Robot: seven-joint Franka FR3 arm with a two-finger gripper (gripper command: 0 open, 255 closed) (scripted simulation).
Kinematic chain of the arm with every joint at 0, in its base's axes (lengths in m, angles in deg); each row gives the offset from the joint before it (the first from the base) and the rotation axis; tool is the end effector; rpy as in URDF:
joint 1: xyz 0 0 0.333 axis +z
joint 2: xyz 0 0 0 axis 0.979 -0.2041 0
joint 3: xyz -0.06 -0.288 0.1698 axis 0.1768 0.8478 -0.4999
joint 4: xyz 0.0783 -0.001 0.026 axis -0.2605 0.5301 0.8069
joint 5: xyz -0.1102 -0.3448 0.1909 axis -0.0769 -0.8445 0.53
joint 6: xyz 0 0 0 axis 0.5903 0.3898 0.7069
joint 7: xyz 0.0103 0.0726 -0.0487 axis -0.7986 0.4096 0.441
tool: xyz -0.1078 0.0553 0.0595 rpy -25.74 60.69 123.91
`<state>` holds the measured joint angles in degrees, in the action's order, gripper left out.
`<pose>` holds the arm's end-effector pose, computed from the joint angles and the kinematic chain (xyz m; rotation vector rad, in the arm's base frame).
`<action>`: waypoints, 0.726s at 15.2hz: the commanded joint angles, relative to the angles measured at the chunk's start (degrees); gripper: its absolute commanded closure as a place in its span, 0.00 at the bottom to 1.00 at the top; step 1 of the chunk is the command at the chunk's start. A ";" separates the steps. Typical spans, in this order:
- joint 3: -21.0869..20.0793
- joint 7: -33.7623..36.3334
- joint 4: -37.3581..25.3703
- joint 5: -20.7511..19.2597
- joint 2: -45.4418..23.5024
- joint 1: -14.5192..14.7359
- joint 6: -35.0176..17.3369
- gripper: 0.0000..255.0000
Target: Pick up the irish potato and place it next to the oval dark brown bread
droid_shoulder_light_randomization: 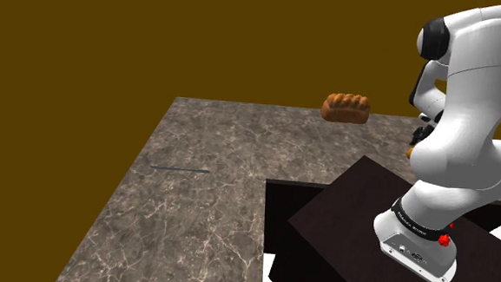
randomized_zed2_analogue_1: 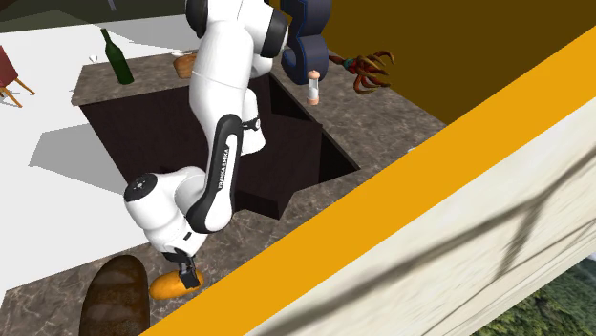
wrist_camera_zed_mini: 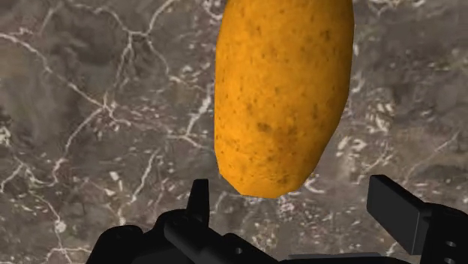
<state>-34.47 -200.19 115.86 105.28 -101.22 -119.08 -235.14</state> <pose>0.1168 -0.5535 0.0911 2.8651 1.2023 0.0956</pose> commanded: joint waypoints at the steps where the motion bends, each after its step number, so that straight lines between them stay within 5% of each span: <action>1: 2.17 1.39 1.40 -2.20 2.56 1.63 1.13 0.00; 3: 5.04 3.28 2.75 -5.16 5.58 3.71 2.69 0.00; 11: 5.04 3.27 2.75 -5.15 5.57 3.71 2.69 0.00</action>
